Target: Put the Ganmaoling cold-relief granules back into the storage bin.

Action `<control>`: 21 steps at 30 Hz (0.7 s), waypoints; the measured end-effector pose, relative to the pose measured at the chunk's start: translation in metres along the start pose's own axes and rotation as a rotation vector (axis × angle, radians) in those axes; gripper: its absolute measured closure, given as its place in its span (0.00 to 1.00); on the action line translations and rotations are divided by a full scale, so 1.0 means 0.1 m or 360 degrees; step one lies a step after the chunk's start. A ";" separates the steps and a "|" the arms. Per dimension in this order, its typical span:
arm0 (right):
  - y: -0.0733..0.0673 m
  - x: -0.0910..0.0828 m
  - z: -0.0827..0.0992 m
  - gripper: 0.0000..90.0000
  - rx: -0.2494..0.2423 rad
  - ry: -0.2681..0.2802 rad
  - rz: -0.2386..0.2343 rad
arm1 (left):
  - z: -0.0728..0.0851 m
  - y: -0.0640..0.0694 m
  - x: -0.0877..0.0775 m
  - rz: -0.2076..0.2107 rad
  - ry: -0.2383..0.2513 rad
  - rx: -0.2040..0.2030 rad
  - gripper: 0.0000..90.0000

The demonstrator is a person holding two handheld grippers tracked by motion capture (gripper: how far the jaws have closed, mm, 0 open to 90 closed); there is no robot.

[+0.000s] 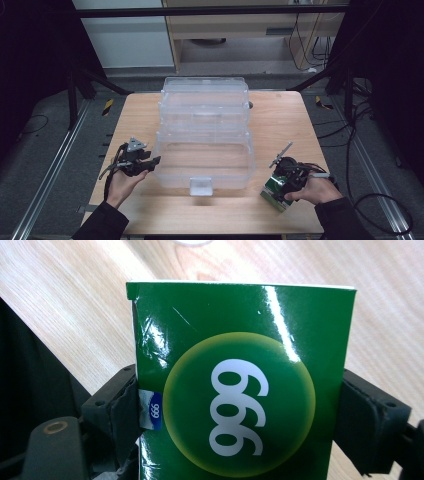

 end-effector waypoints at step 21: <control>-0.05 -0.51 -0.10 0.19 -0.0140 0.0066 0.0103 | 0.00 0.00 0.00 0.0005 0.0000 -0.0003 0.60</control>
Point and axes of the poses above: each handheld gripper's, and its own axes: x roughly forward along the jaws, z roughly out of its underside, y roughly to its right, the point moved 5 cm from there along x, roughly forward along the jaws, and after that the axes turned 15 degrees about -z, right-handed, at the moved point
